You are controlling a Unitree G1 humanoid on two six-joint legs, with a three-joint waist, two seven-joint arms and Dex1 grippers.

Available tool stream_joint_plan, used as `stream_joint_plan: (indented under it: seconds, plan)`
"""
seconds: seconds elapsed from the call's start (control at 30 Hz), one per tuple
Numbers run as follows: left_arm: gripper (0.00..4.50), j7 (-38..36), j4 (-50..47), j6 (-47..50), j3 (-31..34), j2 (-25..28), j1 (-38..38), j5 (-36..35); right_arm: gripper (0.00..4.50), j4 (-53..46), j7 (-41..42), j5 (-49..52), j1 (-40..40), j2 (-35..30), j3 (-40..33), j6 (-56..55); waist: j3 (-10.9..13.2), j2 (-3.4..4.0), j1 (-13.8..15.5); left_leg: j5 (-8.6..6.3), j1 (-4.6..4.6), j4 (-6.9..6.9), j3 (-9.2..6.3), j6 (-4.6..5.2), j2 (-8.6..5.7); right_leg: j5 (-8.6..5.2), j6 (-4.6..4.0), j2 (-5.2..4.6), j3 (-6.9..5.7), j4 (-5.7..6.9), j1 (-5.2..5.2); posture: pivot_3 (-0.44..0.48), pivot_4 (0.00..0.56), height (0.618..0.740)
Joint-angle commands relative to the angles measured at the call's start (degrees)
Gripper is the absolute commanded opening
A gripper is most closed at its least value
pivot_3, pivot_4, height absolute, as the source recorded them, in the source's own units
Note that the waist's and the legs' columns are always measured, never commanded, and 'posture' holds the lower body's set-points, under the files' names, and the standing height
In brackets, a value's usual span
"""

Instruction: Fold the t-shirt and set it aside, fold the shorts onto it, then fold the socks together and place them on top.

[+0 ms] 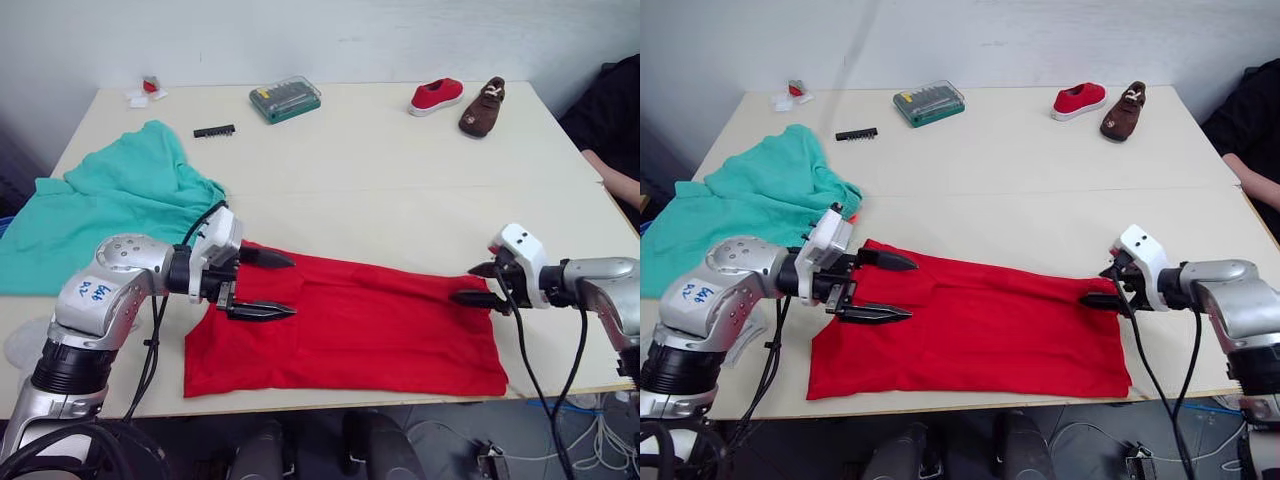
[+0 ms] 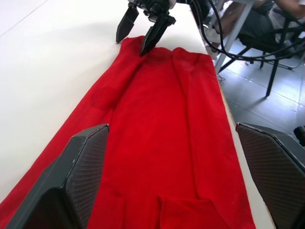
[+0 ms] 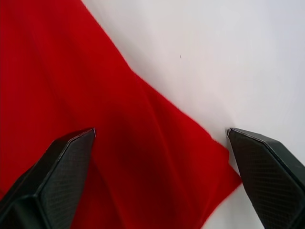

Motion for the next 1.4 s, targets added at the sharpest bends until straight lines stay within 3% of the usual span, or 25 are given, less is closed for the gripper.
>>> stream_joint_plan:
  seconds: [0.03,0.07,0.17,0.43,0.53,0.77,0.83,1.2,1.4]
  plan:
    - [4.47,0.43,-0.99,-1.94,0.15,-0.02,-0.70,0.72,4.50,0.94,1.00,-0.96,-0.56,0.31,1.42,0.40,0.00,0.00,0.00,0.00,0.00,0.01,0.00,0.00,0.00,0.00,0.00,0.00,0.00,-0.02,0.01,0.000,0.150,0.740]
    - [4.47,0.49,-0.26,-2.87,-0.17,-0.08,-1.03,1.49,4.50,1.95,1.18,-2.03,-0.65,0.21,2.33,-0.80,0.00,0.00,0.00,-0.01,0.00,0.03,0.00,0.01,0.00,0.00,0.00,0.00,0.00,-0.02,0.03,0.000,0.150,0.740]
    - [4.50,0.62,0.95,-3.93,-0.54,-0.40,-1.96,2.36,3.61,5.18,1.45,-4.51,-1.46,0.49,4.00,-3.50,0.00,0.00,0.00,-0.01,0.01,0.04,0.00,0.00,0.00,0.00,0.00,0.00,0.00,-0.01,0.05,0.000,0.150,0.740]
    - [4.50,0.69,1.95,-5.07,-1.24,-1.06,-3.13,3.25,0.81,7.42,5.34,-7.39,-4.38,0.97,6.77,-6.13,-0.02,-0.02,-0.12,0.00,0.03,0.03,0.00,0.00,0.01,0.00,0.00,0.00,-0.01,0.01,0.05,0.000,0.150,0.740]
    - [4.50,1.06,2.39,-5.64,-1.31,-1.57,-3.34,3.74,0.05,6.52,6.90,-7.45,-5.26,0.74,6.91,-5.94,-0.03,-0.05,-0.11,0.00,0.05,0.10,0.00,0.00,0.02,0.00,0.00,0.01,-0.01,0.03,0.08,0.000,0.150,0.740]
    - [4.50,1.06,3.53,-7.02,-1.15,-2.02,-3.38,4.84,0.05,7.40,7.75,-10.01,-6.98,0.90,7.08,-8.80,-0.03,-0.05,-0.13,-0.01,0.05,0.11,0.00,-0.01,0.03,0.00,0.00,0.01,-0.01,0.06,0.07,0.000,0.150,0.740]
    - [4.50,1.34,4.07,-7.64,-1.16,-2.36,-3.45,5.26,0.05,10.92,6.89,-11.87,-10.79,1.96,7.54,-11.66,-0.03,-0.05,-0.38,-0.01,0.05,0.14,0.00,-0.01,0.03,0.00,0.00,0.01,0.00,0.06,0.08,0.000,0.150,0.740]
    - [4.50,7.13,9.65,-11.02,0.20,-4.71,-4.51,9.18,0.05,53.49,-5.47,-29.85,-40.66,15.68,15.65,-44.34,0.11,0.17,-0.69,0.04,-0.16,0.20,0.11,-0.04,0.04,-0.01,-0.02,0.06,0.02,0.17,-0.18,0.000,0.150,0.740]
    - [4.50,9.12,8.73,-10.41,1.94,-4.86,-4.19,8.09,0.05,65.08,-9.78,-35.38,-45.18,18.74,16.80,-56.12,0.11,0.18,-0.58,0.06,-0.63,0.39,-0.05,0.03,0.04,0.01,0.02,0.05,-0.14,0.38,-0.39,0.000,0.150,0.740]
